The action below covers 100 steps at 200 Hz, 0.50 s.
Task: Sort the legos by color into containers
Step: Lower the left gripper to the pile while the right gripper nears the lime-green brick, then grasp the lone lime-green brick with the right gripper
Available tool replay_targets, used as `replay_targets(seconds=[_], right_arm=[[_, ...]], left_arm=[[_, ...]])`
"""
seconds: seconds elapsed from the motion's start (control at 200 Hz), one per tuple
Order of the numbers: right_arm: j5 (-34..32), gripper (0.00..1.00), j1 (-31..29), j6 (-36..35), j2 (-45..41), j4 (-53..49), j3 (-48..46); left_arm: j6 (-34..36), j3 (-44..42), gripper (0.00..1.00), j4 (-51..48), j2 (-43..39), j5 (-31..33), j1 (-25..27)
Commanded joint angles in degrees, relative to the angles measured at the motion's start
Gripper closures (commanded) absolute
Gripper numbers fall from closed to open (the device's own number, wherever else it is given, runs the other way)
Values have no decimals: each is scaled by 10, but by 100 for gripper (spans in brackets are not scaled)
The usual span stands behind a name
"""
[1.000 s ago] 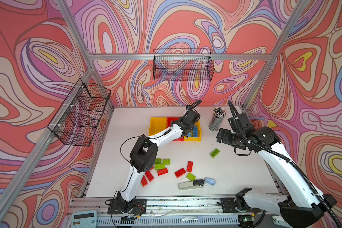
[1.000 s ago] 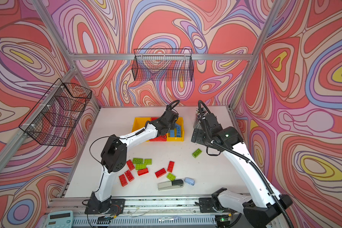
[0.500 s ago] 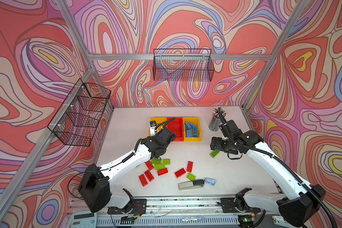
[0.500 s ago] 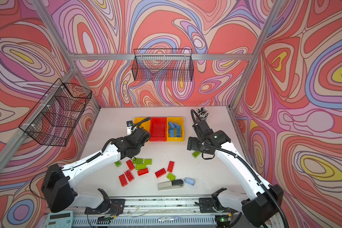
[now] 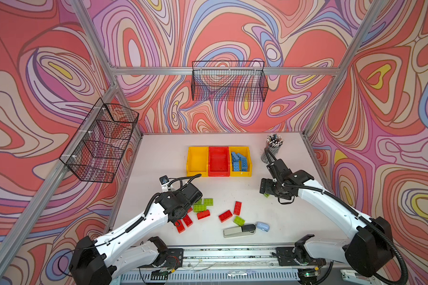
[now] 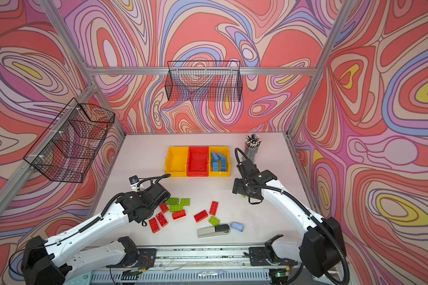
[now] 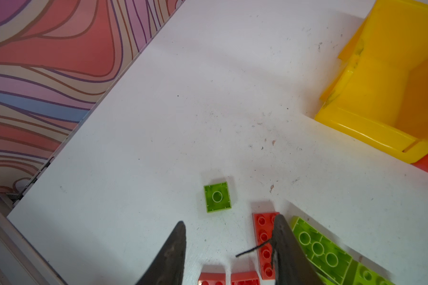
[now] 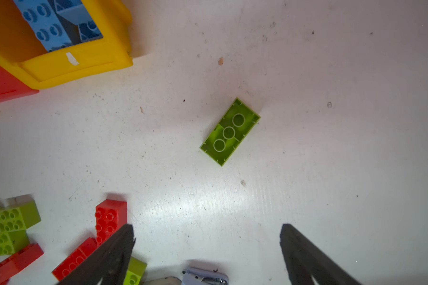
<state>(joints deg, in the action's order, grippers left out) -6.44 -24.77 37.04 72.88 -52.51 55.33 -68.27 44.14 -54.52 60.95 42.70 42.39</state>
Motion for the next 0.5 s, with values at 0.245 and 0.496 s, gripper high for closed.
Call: replay_targets(seconds=[0.245, 0.496], right_arm=[[-28, 2, 37, 75, -22, 51, -64], [-15, 4, 57, 85, 47, 105, -67]], left_arm=[[108, 50, 55, 95, 104, -65, 0], [161, 58, 54, 164, 138, -77, -2]])
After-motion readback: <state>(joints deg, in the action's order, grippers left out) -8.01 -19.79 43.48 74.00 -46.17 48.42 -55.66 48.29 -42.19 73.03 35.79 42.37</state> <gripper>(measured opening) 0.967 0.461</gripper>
